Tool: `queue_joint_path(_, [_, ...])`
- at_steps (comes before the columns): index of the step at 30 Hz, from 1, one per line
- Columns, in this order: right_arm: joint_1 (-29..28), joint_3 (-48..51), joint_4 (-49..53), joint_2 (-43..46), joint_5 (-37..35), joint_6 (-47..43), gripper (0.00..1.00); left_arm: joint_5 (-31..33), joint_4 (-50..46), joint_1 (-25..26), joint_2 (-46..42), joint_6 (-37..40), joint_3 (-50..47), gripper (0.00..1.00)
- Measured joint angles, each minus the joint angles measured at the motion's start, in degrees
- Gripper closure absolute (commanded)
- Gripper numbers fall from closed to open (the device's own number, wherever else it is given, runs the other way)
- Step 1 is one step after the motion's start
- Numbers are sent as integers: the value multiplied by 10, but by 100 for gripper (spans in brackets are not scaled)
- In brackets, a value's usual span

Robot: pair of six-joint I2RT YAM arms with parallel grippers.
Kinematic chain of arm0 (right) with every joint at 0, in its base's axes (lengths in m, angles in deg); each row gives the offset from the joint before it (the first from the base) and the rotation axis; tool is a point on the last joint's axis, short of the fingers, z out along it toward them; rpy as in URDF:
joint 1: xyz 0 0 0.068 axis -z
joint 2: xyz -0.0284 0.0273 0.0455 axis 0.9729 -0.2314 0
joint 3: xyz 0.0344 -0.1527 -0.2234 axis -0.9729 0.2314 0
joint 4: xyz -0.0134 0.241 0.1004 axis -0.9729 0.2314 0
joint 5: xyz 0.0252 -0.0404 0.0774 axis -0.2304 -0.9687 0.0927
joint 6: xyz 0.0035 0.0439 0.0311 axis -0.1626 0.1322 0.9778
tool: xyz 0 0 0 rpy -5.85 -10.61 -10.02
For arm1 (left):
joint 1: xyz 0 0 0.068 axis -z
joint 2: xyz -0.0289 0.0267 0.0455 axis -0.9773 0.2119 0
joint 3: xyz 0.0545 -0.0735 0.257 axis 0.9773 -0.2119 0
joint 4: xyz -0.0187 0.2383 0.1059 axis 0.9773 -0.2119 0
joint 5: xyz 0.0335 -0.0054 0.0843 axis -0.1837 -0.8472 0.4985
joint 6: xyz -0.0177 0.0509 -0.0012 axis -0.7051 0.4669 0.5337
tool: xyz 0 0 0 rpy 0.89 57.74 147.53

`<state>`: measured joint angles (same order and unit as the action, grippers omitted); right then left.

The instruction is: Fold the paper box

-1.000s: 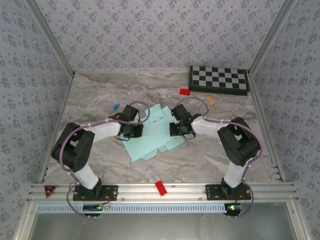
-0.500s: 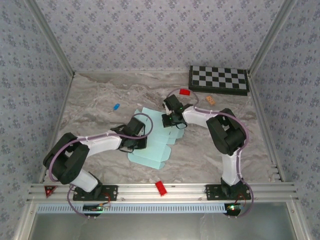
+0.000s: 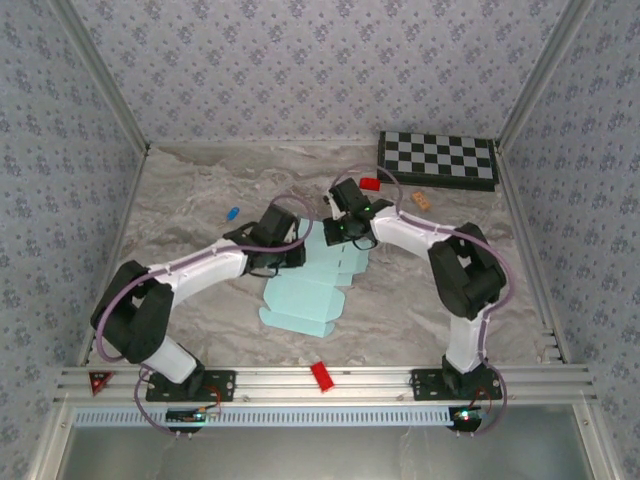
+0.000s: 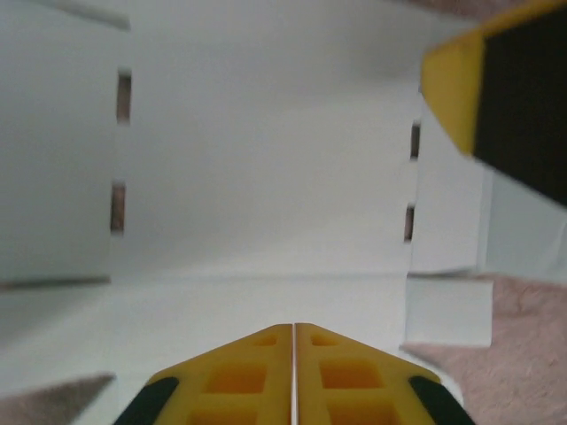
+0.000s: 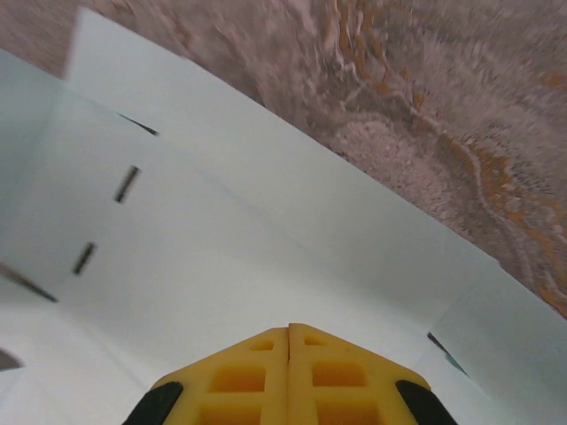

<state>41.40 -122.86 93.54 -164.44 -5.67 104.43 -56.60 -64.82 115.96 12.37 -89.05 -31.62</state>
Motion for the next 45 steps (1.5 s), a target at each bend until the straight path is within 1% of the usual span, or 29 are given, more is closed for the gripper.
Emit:
queue_joint_path(6, [-2,69,-41,49,6,36,100,0,-25,-45,62,33,79,79])
queue_joint_path(8, [-3,94,-49,49,8,50,100,0,-31,-57,84,44,99,72])
queue_joint_path(11, [-8,122,-56,48,11,69,100,0,-42,-74,117,60,130,71])
queue_joint_path(15, [-13,134,-73,40,16,84,100,2,-52,-93,149,73,163,63])
queue_joint_path(18, [-15,135,-80,30,17,89,100,2,-57,-106,165,80,181,59])
queue_joint_path(27, [-16,135,-87,7,16,93,100,-1,-70,-129,219,94,234,58])
queue_joint_path(36, [-17,135,-91,5,15,94,100,0,-79,-130,254,100,250,56])
queue_joint_path(44, [-17,135,-91,5,14,94,100,0,-87,-130,274,107,263,52])
queue_joint_path(45, [-17,135,-91,5,14,94,100,0,-88,-130,275,108,266,51])
